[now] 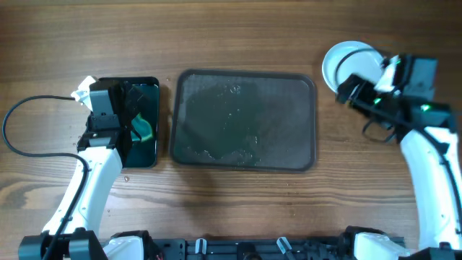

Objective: Clean dirty plates on tray and stack at the side

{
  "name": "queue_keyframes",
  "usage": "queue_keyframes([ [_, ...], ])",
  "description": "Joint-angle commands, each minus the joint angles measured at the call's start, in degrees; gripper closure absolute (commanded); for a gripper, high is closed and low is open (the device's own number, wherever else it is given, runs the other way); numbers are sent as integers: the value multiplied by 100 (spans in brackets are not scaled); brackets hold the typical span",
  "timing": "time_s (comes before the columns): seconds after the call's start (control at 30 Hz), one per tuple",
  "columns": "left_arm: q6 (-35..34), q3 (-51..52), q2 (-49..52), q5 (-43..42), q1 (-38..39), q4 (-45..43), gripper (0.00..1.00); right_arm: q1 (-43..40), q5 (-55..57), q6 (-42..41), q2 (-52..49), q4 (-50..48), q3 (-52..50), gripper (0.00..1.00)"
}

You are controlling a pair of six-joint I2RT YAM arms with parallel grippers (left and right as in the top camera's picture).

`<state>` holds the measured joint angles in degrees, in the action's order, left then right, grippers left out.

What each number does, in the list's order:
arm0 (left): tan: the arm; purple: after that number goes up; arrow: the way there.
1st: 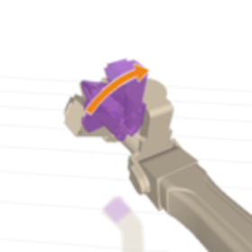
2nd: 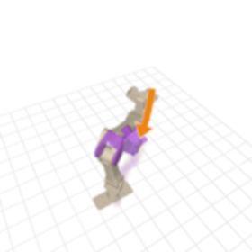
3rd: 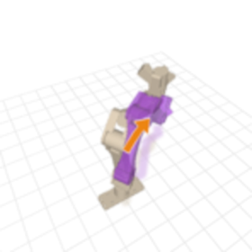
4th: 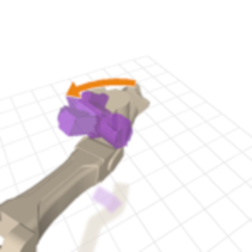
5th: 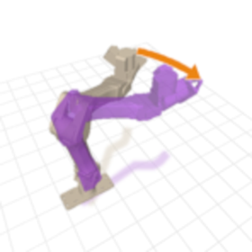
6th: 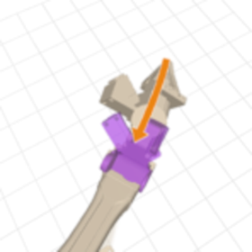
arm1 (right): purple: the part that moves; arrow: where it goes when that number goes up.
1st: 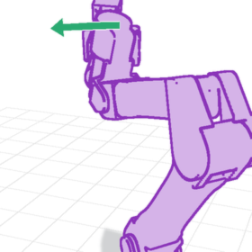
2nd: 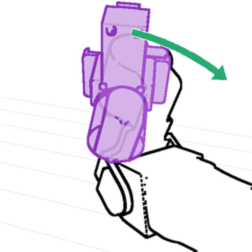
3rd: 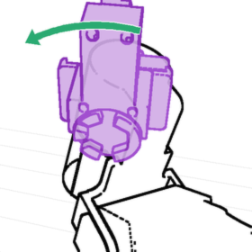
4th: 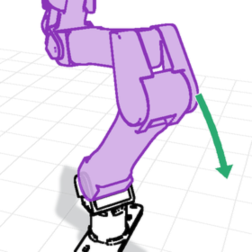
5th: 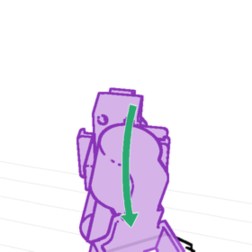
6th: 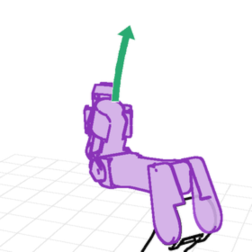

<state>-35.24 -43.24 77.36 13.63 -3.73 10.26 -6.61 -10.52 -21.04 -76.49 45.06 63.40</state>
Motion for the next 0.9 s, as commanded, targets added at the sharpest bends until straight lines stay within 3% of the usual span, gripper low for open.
queue_keyframes([
  [0.0,7,-17,0,74,-26,-13,0,267,-240,92,50,92,-199,0],
  [0.43,7,-17,0,74,-26,-13,0,264,-4,404,17,254,-203,0],
  [0.63,4,-17,0,74,-26,-13,0,269,-671,2144,81,138,-457,0],
  [0.77,4,-17,0,74,-26,-13,0,269,-957,2374,859,-673,-1281,0],
  [0.87,7,-17,0,74,-26,-13,0,269,-1506,2387,1947,-2090,-2371,0],
])
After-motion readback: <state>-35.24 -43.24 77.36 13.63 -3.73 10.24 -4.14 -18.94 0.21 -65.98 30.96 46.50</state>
